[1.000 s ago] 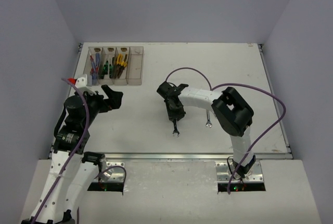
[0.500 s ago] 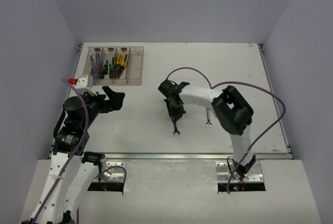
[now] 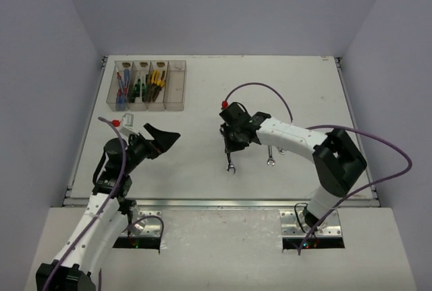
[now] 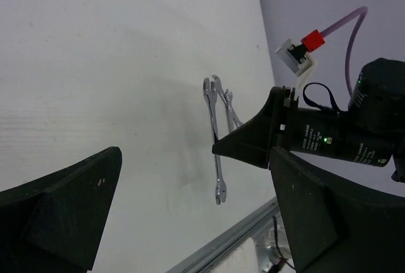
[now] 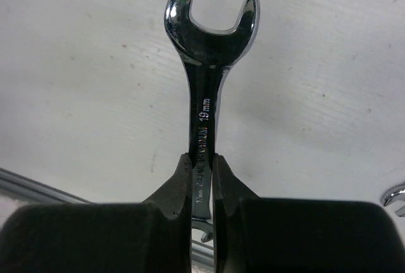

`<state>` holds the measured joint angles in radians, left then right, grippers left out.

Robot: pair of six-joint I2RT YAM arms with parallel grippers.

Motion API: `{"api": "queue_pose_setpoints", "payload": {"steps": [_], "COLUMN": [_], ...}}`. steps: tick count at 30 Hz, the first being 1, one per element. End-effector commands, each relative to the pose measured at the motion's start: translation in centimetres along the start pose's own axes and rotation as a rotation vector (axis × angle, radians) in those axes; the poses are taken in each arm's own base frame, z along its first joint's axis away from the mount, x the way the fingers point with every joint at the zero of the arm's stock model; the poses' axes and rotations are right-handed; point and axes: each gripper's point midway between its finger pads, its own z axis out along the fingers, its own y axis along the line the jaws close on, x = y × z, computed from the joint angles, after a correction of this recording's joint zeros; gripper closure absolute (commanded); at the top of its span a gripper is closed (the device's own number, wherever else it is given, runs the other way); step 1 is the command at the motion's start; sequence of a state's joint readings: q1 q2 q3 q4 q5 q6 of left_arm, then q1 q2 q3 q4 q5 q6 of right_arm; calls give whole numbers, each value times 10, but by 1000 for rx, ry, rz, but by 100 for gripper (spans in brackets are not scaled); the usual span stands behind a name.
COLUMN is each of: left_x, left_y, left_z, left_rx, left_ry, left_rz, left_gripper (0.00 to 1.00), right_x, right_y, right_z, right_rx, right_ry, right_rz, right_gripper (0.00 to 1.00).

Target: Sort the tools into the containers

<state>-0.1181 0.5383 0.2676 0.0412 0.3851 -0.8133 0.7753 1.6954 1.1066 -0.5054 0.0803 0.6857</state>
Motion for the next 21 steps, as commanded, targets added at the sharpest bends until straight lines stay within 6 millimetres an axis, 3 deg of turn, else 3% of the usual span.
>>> {"api": "queue_pose_setpoints", "payload": {"steps": [1,9,15,21], "left_x": [-10,19,36,44], "left_y": [-49,-80,-85,-94], "left_z": [9,39,60,76], "left_rx": [243,294,275,274], "left_ry": [-40,-9,14,26], "left_rz": [-116,-100,-74,-55], "left_gripper": [0,1,18,30], "right_x": [-26,-34,-32,-27], "right_y": [27,61,79,85], "right_z": [-27,-67,-91,-100], "right_rx": [-154,-324,-417,-439], "right_ry": [-147,-260,-309,-313], "right_rz": [4,-68,-124,-160], "right_gripper": [100,100,100,100]}}
